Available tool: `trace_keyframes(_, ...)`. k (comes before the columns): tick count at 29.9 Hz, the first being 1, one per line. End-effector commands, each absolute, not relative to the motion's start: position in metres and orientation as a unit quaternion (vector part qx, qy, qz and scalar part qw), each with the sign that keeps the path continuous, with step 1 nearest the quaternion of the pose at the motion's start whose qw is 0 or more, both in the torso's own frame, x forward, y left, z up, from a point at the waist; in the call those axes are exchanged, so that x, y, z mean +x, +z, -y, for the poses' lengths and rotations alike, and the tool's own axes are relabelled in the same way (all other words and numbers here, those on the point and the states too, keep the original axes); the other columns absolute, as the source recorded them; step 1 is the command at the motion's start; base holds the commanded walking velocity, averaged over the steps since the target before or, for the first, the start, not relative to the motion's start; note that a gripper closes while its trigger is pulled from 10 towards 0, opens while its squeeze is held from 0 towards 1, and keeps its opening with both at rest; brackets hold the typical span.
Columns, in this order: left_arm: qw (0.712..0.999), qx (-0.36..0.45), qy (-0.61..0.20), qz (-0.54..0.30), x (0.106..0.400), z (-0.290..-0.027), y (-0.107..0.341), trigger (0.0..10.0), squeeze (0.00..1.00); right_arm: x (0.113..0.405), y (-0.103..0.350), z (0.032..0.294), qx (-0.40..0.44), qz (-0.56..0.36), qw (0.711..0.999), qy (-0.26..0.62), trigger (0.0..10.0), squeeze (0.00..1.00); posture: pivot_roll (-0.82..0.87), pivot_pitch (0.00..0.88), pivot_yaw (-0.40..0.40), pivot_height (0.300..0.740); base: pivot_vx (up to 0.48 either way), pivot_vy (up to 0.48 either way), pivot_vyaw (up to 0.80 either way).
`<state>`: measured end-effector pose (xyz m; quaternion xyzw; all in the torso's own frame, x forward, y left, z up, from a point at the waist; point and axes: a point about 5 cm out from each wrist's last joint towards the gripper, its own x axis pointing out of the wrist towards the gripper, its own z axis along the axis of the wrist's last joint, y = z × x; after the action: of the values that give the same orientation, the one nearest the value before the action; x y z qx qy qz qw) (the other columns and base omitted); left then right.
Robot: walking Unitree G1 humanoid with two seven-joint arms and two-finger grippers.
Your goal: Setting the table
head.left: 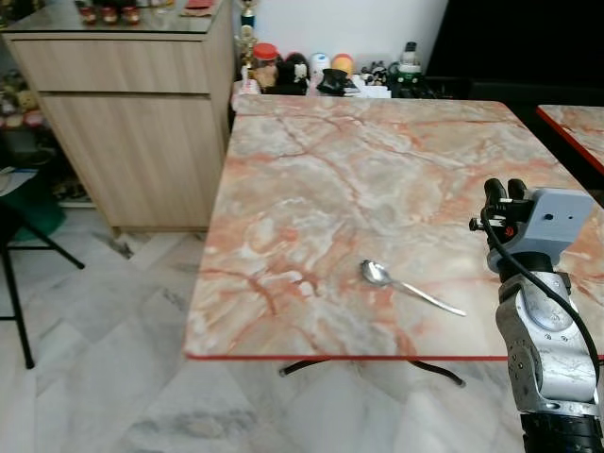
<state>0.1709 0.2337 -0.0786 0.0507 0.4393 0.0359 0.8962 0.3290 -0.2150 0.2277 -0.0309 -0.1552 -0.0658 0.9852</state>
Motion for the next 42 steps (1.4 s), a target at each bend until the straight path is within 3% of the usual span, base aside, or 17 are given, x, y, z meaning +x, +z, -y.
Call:
trace_keyframes(1, 0.891, 0.052, 0.032, -0.450, 0.165, -0.230, -0.082, 10.0, 0.00, 0.327, 0.227, 0.218, -0.033, 0.150, 0.986, -0.070, 10.0, 0.00, 0.00, 0.149, -0.010, 0.740, 0.000, 0.000, 0.00)
trace_keyframes(10, 0.892, 0.051, 0.030, -0.447, 0.166, -0.229, -0.082, 10.0, 0.00, 0.327, 0.219, 0.214, -0.053, 0.114, 0.991, -0.040, 10.0, 0.00, -0.01, 0.151, -0.013, 0.740, 0.000, 0.000, 0.00)
trace_keyframes(14, 0.893, 0.051, 0.028, -0.446, 0.167, -0.227, -0.082, 10.0, 0.00, 0.325, 0.203, 0.206, -0.093, 0.060, 0.993, 0.032, 10.0, 0.00, -0.01, 0.150, -0.015, 0.740, 0.000, 0.000, 0.00)
trace_keyframes(15, 0.894, 0.050, 0.028, -0.445, 0.168, -0.227, -0.082, 10.0, 0.00, 0.323, 0.198, 0.203, -0.109, 0.038, 0.991, 0.069, 10.0, 0.25, -0.01, 0.150, -0.016, 0.740, 0.000, 0.000, 0.00)
trace_keyframes(17, 0.894, 0.050, 0.028, -0.445, 0.168, -0.227, -0.082, 10.0, 0.00, 0.322, 0.196, 0.202, -0.116, 0.027, 0.989, 0.084, 10.0, 0.25, -0.01, 0.150, -0.016, 0.740, 0.000, 0.000, 0.00)
trace_keyframes(18, 0.894, 0.050, 0.028, -0.445, 0.168, -0.227, -0.081, 10.0, 0.00, 0.321, 0.194, 0.202, -0.120, 0.015, 0.988, 0.097, 10.0, 1.00, -0.01, 0.150, -0.017, 0.740, 0.000, 0.000, 0.00)
trace_keyframes(22, 0.893, 0.047, 0.026, -0.446, 0.168, -0.226, -0.082, 10.0, 0.00, 0.309, 0.178, 0.205, -0.174, -0.058, 0.956, 0.230, 10.0, 1.00, -0.01, 0.148, -0.016, 0.740, 0.000, 0.000, 0.00)
trace_keyframes(24, 0.893, 0.047, 0.026, -0.446, 0.168, -0.226, -0.082, 10.0, 0.00, 0.309, 0.178, 0.205, -0.174, -0.058, 0.956, 0.230, 10.0, 1.00, -0.01, 0.148, -0.016, 0.740, 0.000, 0.000, 0.00)
trace_keyframes(26, 0.894, 0.047, 0.025, -0.446, 0.169, -0.226, -0.081, 10.0, 0.00, 0.304, 0.174, 0.213, -0.202, -0.083, 0.931, 0.291, 10.0, 1.00, -0.02, 0.141, -0.017, 0.740, 0.000, 0.000, 0.00)
trace_keyframes(29, 0.893, 0.046, 0.023, -0.446, 0.170, -0.226, -0.081, 10.0, 0.00, 0.305, 0.172, 0.220, -0.166, -0.089, 0.927, 0.324, 10.0, 1.00, -0.02, 0.137, -0.016, 0.740, 0.000, 0.000, 0.00)
trace_keyframes(42, 0.893, 0.049, 0.018, -0.447, 0.169, -0.229, -0.081, 10.0, 0.00, 0.325, 0.150, 0.262, -0.141, -0.148, 0.939, 0.275, 10.0, 1.00, 0.00, 0.129, -0.008, 0.740, 0.000, 0.000, 0.00)
